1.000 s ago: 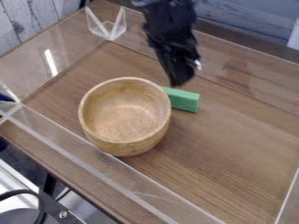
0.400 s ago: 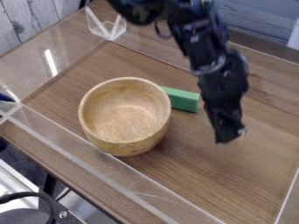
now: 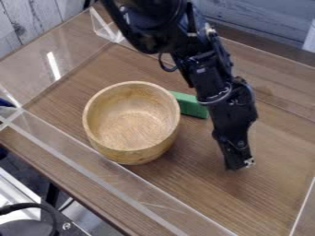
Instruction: Remove the green block from inside the brown bowl and put it on the table
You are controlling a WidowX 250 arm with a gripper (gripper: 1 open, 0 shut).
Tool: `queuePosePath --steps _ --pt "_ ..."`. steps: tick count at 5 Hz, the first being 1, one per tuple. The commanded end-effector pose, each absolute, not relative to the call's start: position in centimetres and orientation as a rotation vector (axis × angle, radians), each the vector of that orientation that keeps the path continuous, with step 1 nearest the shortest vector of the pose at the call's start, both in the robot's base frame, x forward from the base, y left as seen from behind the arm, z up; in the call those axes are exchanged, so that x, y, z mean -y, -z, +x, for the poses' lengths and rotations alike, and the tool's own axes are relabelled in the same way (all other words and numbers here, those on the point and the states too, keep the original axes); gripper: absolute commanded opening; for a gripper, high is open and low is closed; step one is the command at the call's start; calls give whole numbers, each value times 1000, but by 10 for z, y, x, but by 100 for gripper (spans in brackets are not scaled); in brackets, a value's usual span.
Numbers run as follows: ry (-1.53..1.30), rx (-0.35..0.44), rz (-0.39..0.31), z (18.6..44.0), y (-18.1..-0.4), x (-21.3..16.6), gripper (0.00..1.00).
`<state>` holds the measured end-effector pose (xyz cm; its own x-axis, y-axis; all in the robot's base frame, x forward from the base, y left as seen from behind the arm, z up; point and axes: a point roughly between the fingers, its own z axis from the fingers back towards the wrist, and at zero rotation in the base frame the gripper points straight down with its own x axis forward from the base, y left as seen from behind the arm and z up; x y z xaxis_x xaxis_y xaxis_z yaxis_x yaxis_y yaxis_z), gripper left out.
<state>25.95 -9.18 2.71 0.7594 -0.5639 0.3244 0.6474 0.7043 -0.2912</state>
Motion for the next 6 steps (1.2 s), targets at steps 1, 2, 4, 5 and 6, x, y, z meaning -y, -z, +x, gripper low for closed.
queuePosePath --steps 1,2,4,5,6 --pt "664 252 -399 272 -40 97 0" --pt "599 260 -394 269 -45 99 0" --pt "527 216 -362 266 -55 98 0" --pt "521 161 -328 267 -57 95 0" --pt "472 162 -290 267 -56 96 0"
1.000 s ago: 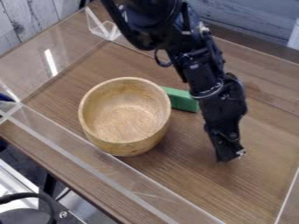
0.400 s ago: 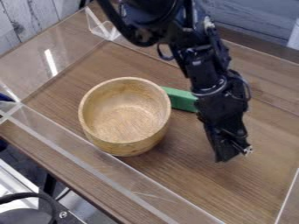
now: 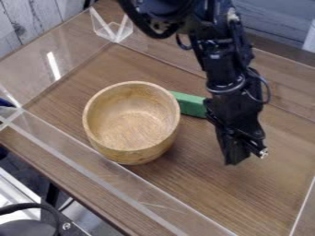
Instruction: Remove the green block from inside the brown bowl and put it on the table
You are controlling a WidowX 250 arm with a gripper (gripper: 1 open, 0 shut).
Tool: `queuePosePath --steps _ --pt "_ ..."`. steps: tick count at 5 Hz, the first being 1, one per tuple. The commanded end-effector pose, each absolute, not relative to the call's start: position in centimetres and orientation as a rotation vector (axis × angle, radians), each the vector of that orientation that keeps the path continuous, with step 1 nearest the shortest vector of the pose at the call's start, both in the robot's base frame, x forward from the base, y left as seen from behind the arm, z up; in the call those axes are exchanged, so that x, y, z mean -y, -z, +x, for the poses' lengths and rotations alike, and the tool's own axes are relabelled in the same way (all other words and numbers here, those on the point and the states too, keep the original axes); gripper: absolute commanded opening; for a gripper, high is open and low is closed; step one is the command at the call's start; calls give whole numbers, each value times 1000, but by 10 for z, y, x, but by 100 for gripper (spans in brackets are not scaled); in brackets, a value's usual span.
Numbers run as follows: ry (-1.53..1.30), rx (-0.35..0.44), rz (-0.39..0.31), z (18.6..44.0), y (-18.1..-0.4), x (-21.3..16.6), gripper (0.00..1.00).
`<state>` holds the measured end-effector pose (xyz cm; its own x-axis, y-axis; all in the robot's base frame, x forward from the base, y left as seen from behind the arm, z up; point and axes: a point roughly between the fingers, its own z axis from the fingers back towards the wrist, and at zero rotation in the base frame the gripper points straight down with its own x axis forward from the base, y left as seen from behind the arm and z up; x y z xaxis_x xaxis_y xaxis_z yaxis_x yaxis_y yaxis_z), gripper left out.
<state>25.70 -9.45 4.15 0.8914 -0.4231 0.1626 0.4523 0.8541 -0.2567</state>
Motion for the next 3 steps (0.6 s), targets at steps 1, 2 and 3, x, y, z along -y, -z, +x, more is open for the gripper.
queuePosePath --steps 1,2,3 --pt "437 165 -264 266 -54 98 0" --pt "416 180 -270 270 -52 91 0" --pt "398 212 -256 272 -42 85 0"
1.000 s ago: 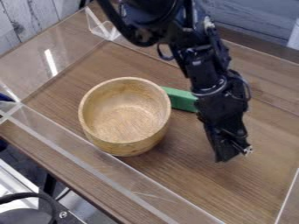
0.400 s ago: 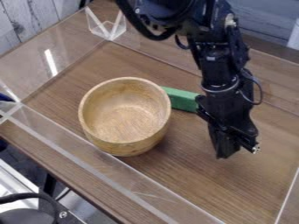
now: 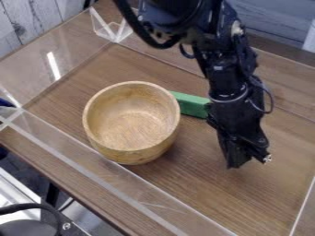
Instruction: Remove the green block from inside the brown bowl and put it on the table
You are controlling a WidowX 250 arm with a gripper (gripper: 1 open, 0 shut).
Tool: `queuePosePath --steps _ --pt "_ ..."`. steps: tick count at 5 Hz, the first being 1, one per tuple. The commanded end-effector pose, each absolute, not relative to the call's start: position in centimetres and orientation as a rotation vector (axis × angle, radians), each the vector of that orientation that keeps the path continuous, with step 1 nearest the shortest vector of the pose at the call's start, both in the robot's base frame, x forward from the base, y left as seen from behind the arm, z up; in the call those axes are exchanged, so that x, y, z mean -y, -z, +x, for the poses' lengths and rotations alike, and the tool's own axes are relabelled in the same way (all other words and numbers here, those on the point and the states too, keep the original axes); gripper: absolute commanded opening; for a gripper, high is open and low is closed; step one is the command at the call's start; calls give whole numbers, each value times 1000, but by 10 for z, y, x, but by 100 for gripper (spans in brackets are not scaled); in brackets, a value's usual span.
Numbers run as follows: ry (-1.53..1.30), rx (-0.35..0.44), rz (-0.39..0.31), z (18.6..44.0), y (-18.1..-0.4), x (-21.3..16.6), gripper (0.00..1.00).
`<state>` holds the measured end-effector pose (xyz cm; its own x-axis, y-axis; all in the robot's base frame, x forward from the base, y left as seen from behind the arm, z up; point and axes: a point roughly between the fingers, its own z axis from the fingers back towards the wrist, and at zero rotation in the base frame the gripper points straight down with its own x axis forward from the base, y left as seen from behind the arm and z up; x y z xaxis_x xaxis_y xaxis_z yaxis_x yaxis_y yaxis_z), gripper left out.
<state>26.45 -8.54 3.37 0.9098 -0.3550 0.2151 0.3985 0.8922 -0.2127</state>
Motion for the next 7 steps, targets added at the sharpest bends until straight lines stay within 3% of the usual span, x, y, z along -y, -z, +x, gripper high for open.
queuePosePath --steps 1,4,7 --pt "377 248 -242 276 -32 79 0" --pt "388 239 -197 289 -29 56 0" --pt "310 211 -238 296 -34 52 0"
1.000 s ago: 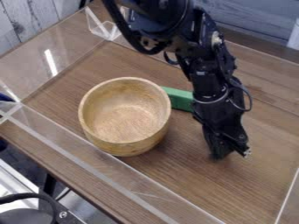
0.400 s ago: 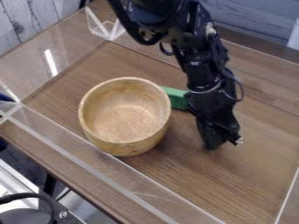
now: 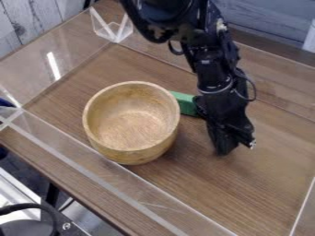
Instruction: Remove the green block from inside the brown bowl and put it on the table
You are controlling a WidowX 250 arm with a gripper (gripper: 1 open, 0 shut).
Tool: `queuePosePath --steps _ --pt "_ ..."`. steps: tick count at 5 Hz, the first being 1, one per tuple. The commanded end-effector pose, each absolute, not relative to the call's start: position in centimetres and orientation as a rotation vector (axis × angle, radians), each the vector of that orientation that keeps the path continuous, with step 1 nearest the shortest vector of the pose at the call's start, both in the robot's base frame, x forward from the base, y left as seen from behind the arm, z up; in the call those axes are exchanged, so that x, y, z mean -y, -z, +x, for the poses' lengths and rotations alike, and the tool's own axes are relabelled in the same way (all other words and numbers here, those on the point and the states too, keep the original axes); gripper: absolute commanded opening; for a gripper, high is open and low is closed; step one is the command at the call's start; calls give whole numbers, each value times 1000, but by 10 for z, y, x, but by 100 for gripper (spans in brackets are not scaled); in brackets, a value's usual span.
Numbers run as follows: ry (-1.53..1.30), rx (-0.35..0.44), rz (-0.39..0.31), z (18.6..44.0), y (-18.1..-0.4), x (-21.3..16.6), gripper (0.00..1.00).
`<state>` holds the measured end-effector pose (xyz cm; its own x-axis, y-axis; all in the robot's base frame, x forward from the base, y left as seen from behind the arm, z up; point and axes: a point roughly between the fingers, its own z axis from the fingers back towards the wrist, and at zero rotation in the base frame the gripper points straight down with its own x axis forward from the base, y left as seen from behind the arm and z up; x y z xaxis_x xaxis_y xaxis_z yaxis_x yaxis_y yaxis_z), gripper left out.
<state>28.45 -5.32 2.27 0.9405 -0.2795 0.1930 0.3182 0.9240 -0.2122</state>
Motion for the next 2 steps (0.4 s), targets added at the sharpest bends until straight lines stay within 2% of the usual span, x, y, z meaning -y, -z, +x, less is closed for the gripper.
queuePosePath --steps 1,2 --pt "316 205 -238 300 -32 50 0" --pt "339 201 -225 306 -34 49 100"
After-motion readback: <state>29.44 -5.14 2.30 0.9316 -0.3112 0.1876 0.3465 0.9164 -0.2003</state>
